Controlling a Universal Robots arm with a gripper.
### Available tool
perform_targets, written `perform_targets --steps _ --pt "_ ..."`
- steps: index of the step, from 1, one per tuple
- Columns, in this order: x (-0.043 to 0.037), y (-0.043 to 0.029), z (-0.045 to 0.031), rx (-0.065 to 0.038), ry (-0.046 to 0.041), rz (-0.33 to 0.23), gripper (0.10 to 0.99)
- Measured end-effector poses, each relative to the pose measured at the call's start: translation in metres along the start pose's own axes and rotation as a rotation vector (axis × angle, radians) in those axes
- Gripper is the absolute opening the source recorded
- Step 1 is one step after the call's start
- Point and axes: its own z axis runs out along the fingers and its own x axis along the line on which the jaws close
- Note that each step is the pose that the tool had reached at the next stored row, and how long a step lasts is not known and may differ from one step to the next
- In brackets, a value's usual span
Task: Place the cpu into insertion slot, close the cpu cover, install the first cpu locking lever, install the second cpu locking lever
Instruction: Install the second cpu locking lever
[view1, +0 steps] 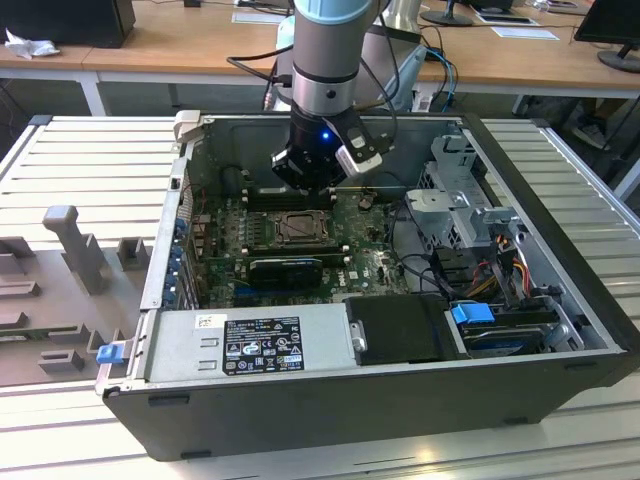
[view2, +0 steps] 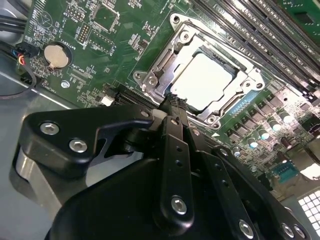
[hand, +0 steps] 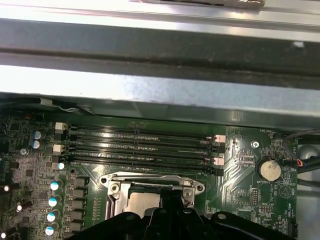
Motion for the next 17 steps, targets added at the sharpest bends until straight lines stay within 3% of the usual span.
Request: perform_targets --steps 7,13,17 --pt "0.0 -0.0001 -0.0083 0.0 0.0 0.0 0.106" --pt "0.0007 -0.0077 -0.0089 0.0 0.0 0.0 0.106" --pt "0.0008 -0.0106 -0.015 0.0 0.0007 0.0 0.106"
